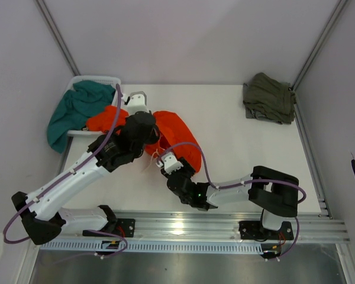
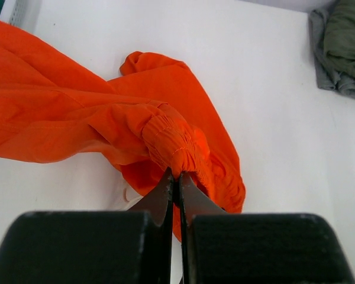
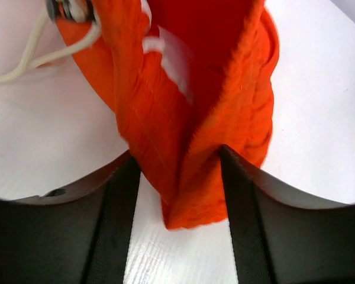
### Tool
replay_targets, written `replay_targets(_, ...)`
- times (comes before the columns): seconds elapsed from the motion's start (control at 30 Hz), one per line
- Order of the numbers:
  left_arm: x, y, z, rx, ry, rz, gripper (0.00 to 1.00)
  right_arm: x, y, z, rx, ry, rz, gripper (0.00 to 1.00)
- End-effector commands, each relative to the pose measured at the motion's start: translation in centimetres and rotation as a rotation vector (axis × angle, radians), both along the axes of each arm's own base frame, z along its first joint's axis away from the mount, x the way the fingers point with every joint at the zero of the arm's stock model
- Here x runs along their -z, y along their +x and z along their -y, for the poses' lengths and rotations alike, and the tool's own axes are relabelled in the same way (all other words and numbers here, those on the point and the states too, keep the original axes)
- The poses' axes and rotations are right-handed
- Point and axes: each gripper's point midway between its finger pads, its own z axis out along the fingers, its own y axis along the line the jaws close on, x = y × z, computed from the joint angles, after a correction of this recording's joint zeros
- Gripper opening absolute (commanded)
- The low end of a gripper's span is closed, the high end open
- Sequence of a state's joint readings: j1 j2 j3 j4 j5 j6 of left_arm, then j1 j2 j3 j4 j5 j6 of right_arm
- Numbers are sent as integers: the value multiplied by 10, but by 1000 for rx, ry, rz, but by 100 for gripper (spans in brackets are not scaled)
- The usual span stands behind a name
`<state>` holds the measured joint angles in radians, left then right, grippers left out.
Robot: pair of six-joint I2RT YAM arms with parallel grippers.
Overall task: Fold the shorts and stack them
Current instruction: Flatten the shorts out
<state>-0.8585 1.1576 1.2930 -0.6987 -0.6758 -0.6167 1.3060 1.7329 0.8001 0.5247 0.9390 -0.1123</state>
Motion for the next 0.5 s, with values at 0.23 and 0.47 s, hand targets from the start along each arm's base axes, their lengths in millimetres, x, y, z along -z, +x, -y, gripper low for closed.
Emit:
replay_targets(0.23, -80, 9, -7, -10, -65, 150, 0, -14, 5, 25, 80, 78, -54, 20)
replay_targets(0.47, -93, 14, -6, -5, -56, 169, 0, -20, 5, 33, 66, 95, -94, 5)
